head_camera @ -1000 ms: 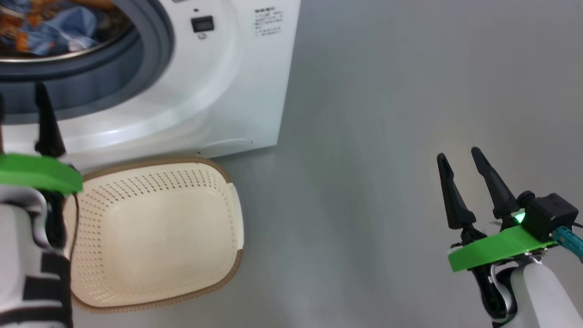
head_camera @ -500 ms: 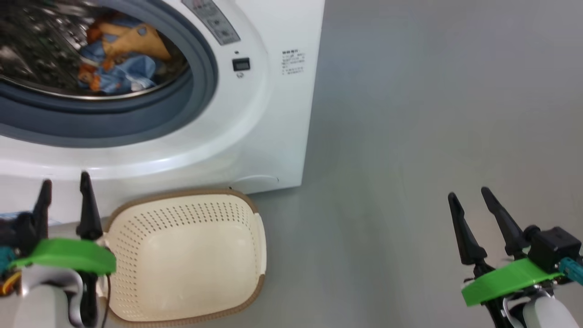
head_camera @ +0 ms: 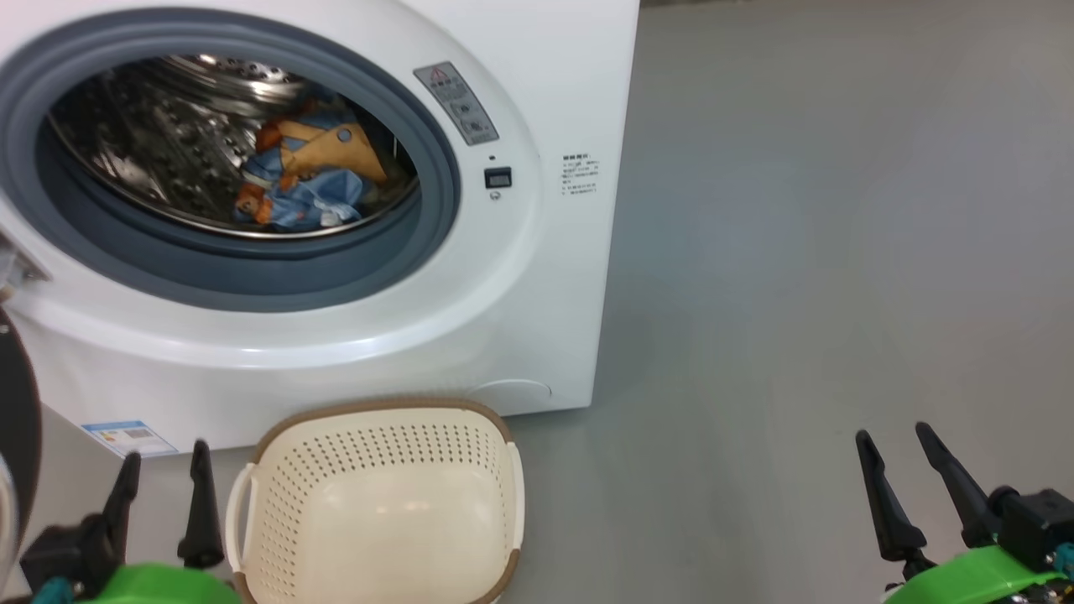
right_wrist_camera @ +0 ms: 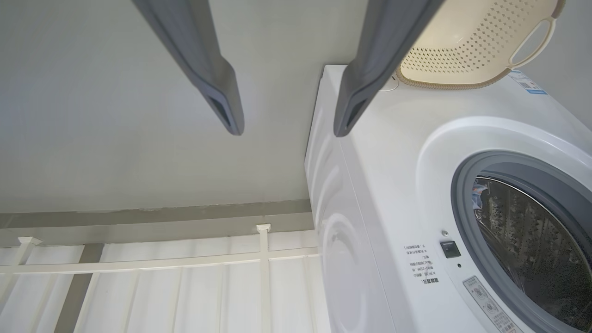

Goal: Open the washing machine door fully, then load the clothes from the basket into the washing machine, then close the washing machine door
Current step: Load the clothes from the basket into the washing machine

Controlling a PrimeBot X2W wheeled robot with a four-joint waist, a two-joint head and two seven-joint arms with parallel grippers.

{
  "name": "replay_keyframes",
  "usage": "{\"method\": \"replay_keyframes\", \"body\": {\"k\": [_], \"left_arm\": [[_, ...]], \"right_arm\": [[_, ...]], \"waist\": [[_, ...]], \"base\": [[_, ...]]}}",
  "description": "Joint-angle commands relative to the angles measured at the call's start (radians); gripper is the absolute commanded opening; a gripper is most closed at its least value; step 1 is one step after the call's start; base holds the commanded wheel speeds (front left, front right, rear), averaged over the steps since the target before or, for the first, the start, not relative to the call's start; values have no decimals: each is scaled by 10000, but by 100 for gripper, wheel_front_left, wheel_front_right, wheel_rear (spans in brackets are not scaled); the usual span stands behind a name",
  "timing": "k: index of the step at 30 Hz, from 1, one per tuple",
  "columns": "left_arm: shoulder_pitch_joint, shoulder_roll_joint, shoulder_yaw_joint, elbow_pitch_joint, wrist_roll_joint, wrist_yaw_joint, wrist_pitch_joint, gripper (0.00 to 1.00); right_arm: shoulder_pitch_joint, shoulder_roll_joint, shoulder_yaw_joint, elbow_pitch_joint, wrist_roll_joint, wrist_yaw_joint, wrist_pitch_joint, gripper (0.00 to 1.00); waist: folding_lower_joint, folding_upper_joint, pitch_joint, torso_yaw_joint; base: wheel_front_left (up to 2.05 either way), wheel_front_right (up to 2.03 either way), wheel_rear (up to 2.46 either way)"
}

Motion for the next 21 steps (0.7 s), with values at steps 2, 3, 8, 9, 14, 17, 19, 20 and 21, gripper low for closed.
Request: {"method": "replay_keyframes", "body": {"k": [2,3,8,9,14,17,19,20,21], "left_arm": [[169,233,327,-384,54,-15,-55,100],[322,219,360,-463,51,-15,-55,100],[974,132,537,-953,123,-15,-55,100],[1075,126,564,-1050,150,-15,-55,100],[1344,93,595,-1289,179,-15,-55,100],[1371,82,598,-1327,169,-15,-55,100],[1367,71,600,-1349,161,-15,-55,100],[1360,64,602,-1358,161,-15,-55,100],[1351,57,601,-1367,161,-15,-55,100]], "right_arm": [[167,-209,118,-262,119,92,-49,100],[259,-210,95,-276,121,92,-49,100],[595,-207,-30,-330,128,92,-49,100],[641,-203,-57,-338,129,92,-49,100],[748,-177,-139,-366,115,92,-49,100],[752,-162,-150,-374,104,92,-49,100],[747,-159,-142,-372,101,92,-49,100],[742,-162,-137,-376,102,92,-49,100],[739,-164,-133,-381,103,92,-49,100]], "waist": [[0,0,-357,181],[0,0,-420,190],[0,0,-651,229],[0,0,-680,239],[0,0,-750,275],[0,0,-770,278],[0,0,-779,271],[0,0,-777,272],[0,0,-777,271]], "base": [[0,0,0],[0,0,0],[0,0,0],[0,0,0],[0,0,0],[0,0,0],[0,0,0],[0,0,0],[0,0,0]]}}
